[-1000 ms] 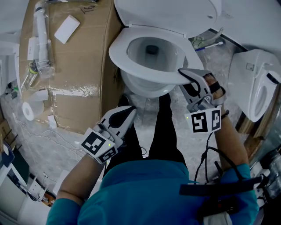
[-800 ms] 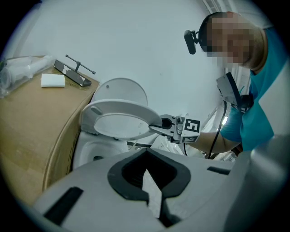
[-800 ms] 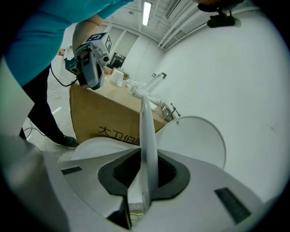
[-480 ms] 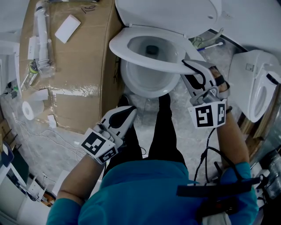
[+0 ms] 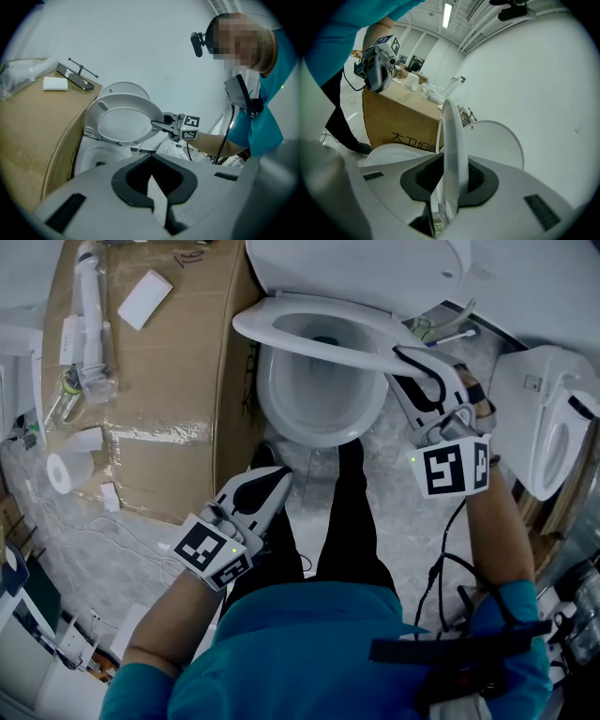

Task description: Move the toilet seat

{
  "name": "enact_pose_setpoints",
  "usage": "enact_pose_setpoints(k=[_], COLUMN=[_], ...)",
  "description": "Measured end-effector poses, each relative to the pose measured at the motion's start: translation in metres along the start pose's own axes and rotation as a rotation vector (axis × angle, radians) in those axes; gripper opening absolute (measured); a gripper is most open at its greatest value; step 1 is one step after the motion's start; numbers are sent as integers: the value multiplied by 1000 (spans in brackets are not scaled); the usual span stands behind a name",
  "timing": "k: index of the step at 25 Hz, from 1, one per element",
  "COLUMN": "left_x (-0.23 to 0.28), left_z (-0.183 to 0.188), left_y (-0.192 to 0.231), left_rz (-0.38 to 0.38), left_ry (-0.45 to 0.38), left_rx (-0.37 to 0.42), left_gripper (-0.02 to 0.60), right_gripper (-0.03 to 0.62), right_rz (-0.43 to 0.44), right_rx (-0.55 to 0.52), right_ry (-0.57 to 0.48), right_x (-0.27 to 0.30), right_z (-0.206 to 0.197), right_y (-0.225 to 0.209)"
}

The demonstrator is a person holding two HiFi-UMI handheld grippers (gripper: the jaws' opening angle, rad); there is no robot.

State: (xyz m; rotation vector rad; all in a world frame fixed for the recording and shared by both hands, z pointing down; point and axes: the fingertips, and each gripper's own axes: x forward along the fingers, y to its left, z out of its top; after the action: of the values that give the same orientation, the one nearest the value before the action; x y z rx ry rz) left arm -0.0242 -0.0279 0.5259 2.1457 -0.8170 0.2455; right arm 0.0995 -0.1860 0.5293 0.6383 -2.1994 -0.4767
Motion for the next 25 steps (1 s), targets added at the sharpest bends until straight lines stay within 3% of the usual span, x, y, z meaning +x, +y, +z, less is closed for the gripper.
enact_pose_setpoints(k=[25], left_x=[-10], left_z=[0], left_y=[-1], left_rz=[14], left_ry=[-16], left_rx=[18], left_gripper=[-8], right_gripper=[107], right_rz=[-13], right_rx=[39], right_ry=[-26], right_x=[15], right_z=[2], right_y=[-44])
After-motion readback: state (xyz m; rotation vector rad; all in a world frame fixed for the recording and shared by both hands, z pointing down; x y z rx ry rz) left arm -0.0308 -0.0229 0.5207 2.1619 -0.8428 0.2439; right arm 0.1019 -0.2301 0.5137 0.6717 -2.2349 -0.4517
